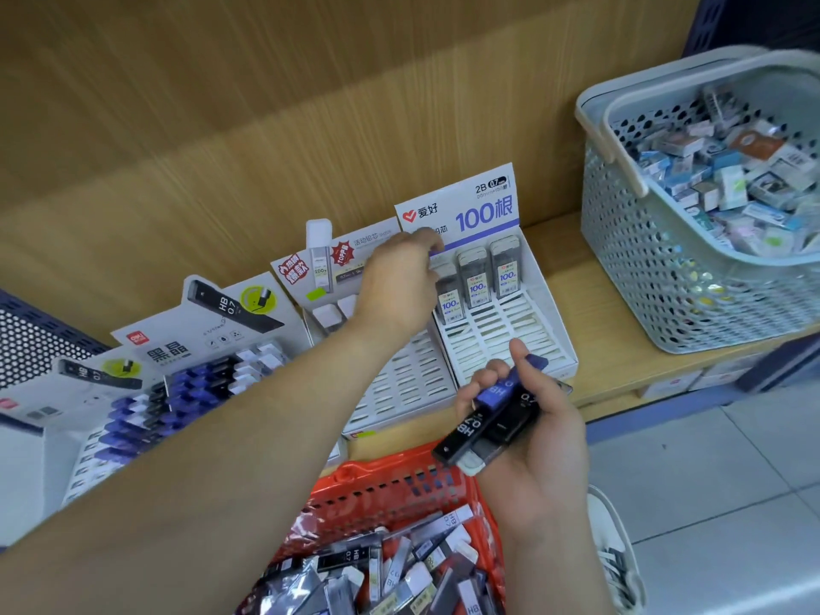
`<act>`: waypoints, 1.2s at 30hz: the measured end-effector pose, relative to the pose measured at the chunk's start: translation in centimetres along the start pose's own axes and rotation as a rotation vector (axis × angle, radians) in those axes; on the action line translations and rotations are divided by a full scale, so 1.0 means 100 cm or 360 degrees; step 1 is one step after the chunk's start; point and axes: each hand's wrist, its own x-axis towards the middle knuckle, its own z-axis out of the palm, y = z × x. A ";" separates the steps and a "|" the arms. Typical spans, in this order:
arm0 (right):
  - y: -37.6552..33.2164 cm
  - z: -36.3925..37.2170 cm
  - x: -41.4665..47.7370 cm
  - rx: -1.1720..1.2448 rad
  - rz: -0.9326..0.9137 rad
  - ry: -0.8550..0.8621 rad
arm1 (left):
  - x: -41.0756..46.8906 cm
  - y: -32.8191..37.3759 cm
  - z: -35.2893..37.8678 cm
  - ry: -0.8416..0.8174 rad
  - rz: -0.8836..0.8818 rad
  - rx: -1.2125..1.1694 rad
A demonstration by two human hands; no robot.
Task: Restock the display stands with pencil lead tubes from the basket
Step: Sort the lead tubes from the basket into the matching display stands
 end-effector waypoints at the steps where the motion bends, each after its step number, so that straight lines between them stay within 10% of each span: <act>1: 0.000 0.002 0.001 0.0013 -0.0030 0.0015 | -0.011 0.003 -0.005 0.0057 -0.0075 -0.0110; 9: 0.012 0.011 -0.002 -0.0183 -0.0211 -0.0059 | -0.149 0.027 -0.033 -0.0317 -0.0647 -0.1150; 18: 0.046 0.013 -0.013 -0.0380 0.0001 -0.0206 | -0.169 0.025 -0.061 -0.0057 -0.0742 -0.1239; 36: 0.068 0.019 -0.012 0.0101 0.0314 -0.0016 | -0.223 -0.041 -0.156 -0.0399 -0.1061 -0.1357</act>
